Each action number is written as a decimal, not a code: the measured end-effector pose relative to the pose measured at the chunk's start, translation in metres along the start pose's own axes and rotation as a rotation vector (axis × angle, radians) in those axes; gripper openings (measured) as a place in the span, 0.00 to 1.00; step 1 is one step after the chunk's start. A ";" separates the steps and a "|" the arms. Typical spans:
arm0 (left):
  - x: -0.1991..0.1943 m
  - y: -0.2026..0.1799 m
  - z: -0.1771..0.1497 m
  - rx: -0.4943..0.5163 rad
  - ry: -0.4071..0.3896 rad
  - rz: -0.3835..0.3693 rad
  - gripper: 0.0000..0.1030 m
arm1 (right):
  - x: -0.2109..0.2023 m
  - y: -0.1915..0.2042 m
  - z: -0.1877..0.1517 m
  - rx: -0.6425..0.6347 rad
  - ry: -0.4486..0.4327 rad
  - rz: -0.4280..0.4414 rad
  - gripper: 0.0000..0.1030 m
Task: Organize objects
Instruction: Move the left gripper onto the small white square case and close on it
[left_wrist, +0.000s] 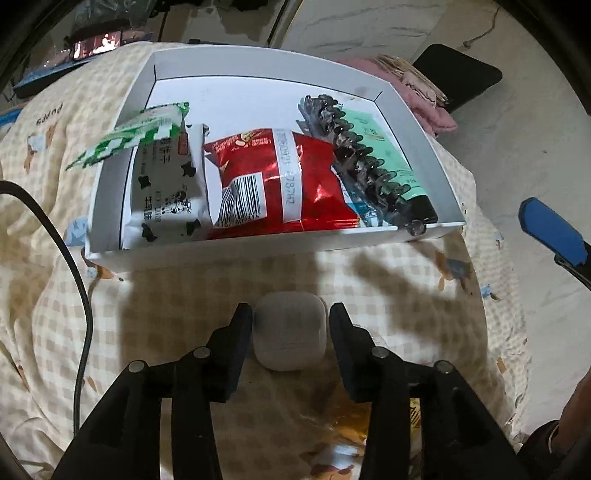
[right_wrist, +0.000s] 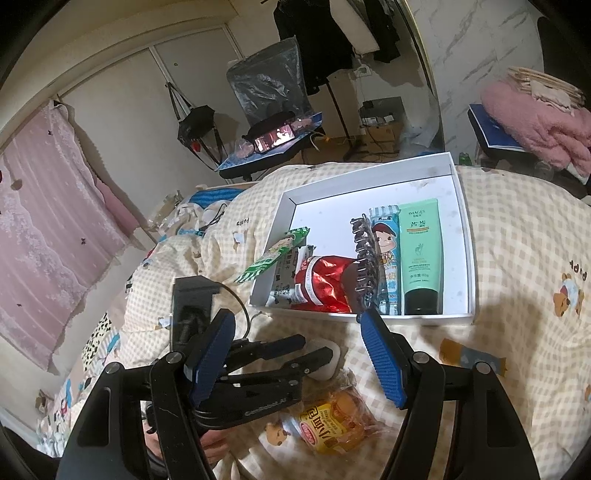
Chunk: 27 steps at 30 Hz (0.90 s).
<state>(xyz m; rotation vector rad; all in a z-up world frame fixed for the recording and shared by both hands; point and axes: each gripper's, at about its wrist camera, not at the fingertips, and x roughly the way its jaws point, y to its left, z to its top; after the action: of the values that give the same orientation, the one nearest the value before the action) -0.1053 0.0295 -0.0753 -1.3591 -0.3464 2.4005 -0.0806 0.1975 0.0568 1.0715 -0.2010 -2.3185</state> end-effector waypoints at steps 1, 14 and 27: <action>0.001 0.000 0.000 0.001 0.003 0.009 0.46 | 0.000 0.000 0.000 -0.002 0.000 0.001 0.70; 0.023 -0.026 -0.013 0.140 0.060 0.163 0.54 | 0.001 -0.001 0.000 -0.004 0.008 -0.001 0.70; -0.007 -0.010 -0.012 0.088 0.009 0.082 0.48 | 0.001 -0.003 0.000 -0.001 0.005 -0.008 0.70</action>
<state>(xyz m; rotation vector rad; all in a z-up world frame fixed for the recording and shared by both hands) -0.0895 0.0357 -0.0721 -1.3694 -0.1844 2.4437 -0.0824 0.1993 0.0553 1.0800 -0.1941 -2.3228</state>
